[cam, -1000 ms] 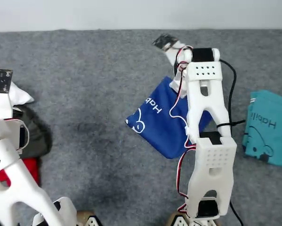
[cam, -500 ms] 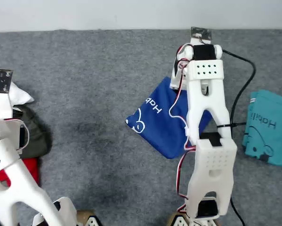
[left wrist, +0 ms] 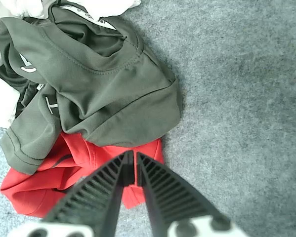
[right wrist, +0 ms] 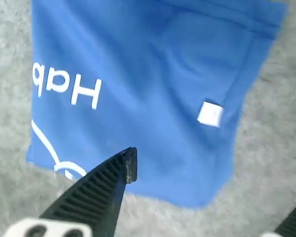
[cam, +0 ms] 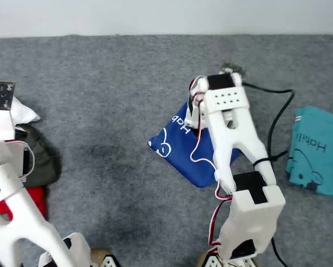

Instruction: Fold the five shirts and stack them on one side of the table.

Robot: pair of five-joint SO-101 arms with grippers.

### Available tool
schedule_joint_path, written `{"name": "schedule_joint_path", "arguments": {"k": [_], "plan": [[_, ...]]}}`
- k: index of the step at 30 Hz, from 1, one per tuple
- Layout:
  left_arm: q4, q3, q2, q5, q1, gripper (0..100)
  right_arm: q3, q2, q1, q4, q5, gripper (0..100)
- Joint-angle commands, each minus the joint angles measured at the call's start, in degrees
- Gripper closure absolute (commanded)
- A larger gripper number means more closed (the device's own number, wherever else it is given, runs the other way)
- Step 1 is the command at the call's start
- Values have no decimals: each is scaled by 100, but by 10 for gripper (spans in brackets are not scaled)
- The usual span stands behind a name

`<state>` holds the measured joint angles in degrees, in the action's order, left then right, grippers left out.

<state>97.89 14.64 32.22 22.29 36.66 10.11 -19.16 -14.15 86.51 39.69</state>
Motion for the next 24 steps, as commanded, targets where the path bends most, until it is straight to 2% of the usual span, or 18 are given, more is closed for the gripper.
{"name": "schedule_joint_path", "arguments": {"k": [1,6,9,21,24], "plan": [[35,-48,202,35,35,986,-457,-92,-22,-1024,158,520],[35,-48,202,35,35,986,-1037,-374,-75,-2053,158,530],[35,-48,202,35,35,986,-1196,-532,-48,-2352,185,582],[35,-66,202,44,35,986,-923,-1147,119,-1982,229,869],[35,-66,202,44,35,986,-923,-1182,268,-1965,-158,964]]}}
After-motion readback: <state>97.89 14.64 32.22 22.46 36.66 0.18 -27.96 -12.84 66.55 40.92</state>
